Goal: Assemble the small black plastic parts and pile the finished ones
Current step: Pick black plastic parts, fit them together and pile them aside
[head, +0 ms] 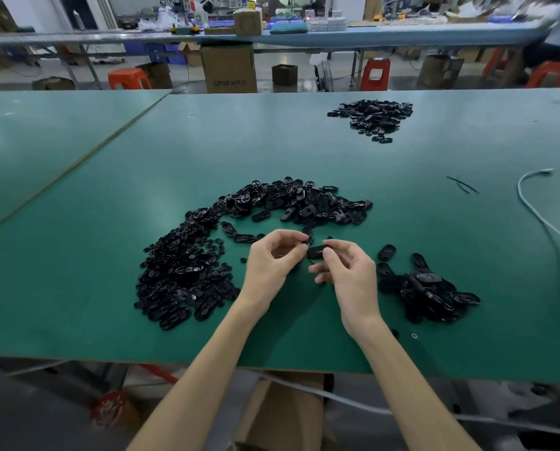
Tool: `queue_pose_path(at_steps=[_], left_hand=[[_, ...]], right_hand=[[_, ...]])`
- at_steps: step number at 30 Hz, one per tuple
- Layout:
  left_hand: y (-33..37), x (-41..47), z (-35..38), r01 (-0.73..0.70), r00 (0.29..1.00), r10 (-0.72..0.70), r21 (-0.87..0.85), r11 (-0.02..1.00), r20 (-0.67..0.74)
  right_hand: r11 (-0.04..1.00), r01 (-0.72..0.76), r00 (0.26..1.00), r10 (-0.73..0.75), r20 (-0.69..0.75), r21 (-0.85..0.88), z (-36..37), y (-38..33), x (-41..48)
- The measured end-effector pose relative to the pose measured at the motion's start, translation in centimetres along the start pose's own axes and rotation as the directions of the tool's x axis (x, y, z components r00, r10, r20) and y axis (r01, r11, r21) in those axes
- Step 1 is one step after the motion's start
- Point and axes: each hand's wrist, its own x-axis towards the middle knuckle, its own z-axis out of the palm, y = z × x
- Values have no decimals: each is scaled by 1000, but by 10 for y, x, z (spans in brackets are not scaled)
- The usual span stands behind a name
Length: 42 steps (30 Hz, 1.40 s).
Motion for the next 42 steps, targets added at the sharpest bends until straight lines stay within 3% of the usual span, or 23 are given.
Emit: queue_pose_path(at_steps=[5,19,27,42], left_hand=[[0,1,-2,13,1000,-14,-46,999,-25],[-2,2,-1,-17,998,13,51,999,67],[-3,1,-2,-17,999,17,-2,1000,-27],[-1,1,-4,-25,1000,24,-41,999,-13]], right_hand=[[1000,-2,1000,2,-3,25,1,0,0],[1000,0,998,2,64,-27,1,1,0],[1000,3,999,-3,46,-13,1,2,0],[999,19,1000,-19,19,28,1,0,-2]])
